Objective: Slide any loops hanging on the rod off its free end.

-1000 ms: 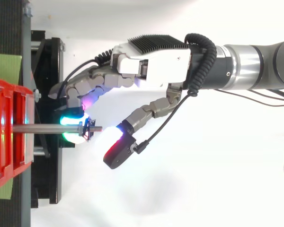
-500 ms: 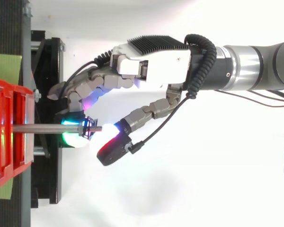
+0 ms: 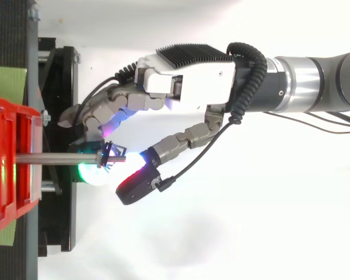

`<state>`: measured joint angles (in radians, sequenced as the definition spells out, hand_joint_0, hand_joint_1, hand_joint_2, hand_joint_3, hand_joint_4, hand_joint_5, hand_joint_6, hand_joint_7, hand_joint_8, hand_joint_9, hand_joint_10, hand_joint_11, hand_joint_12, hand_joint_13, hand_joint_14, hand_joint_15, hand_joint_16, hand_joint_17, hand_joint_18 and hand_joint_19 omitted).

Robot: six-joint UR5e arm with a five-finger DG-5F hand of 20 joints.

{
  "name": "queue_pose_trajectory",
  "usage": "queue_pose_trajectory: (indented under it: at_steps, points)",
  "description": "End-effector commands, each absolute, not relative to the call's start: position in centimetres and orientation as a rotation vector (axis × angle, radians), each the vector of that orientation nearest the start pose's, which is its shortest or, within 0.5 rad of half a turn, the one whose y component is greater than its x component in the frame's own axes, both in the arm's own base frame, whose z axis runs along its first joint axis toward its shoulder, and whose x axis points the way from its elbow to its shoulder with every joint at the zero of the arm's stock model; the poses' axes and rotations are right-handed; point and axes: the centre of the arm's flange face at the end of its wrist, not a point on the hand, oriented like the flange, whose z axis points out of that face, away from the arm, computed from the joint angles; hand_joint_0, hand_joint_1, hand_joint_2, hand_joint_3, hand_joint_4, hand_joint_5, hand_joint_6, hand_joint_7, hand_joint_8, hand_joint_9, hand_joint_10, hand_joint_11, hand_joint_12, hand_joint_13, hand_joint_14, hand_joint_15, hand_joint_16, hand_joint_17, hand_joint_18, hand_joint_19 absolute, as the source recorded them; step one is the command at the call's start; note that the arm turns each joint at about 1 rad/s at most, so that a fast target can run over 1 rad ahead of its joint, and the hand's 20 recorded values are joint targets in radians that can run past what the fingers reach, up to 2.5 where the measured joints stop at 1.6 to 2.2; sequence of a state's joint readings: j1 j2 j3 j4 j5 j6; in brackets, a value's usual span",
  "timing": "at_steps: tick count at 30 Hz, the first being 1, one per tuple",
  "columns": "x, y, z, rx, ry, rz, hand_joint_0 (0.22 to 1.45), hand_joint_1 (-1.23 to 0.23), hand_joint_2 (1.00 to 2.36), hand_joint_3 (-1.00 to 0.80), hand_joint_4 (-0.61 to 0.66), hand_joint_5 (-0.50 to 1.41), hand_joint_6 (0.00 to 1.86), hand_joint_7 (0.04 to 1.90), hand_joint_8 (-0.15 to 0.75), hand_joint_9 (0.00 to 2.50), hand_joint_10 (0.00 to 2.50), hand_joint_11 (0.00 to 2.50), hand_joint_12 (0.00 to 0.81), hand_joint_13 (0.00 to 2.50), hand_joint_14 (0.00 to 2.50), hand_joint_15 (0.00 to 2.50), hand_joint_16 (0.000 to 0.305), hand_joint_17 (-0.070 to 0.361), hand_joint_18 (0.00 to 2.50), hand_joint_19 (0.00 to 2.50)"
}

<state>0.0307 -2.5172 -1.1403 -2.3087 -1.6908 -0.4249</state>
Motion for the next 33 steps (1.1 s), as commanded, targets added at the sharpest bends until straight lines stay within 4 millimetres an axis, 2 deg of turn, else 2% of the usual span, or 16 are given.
queue_pose_trajectory:
  at_steps: [1,10,15,18,27,33]
  points:
    - [81.4,-9.6,15.3,0.61,1.186,1.084,0.61,-0.58,1.01,-0.11,0.18,-0.13,0.87,0.94,0.32,0.81,0.01,0.19,0.344,0.46,0.0,0.0,0.048,0.109,0.54,0.25]
    - [81.3,-9.9,15.2,0.614,1.19,1.081,0.61,-0.56,1.01,-0.11,0.18,-0.13,0.89,0.96,0.321,0.81,0.01,0.24,0.345,0.43,0.0,0.0,0.048,0.109,0.53,0.25]
    - [81.4,-9.7,15.2,0.615,1.191,1.082,0.62,-0.59,1.01,-0.08,0.21,-0.15,0.93,0.85,0.326,0.75,0.01,0.27,0.34,0.41,0.0,0.0,0.047,0.106,0.52,0.23]
    - [81.4,-9.9,15.2,0.616,1.188,1.079,0.63,-0.64,1.01,-0.08,0.19,-0.16,0.94,0.83,0.324,0.73,0.01,0.27,0.337,0.4,0.0,0.0,0.046,0.104,0.51,0.24]
    - [81.3,-10.4,15.3,0.617,1.19,1.077,0.64,-0.65,1.01,-0.1,0.19,-0.16,0.94,0.81,0.321,0.74,0.01,0.31,0.334,0.4,0.0,0.0,0.046,0.103,0.52,0.25]
    - [81.2,-10.7,15.3,0.607,1.195,1.083,0.65,-0.68,1.01,-0.09,0.13,-0.17,0.94,0.81,0.315,0.75,0.01,0.33,0.333,0.41,0.0,0.0,0.046,0.103,0.53,0.25]
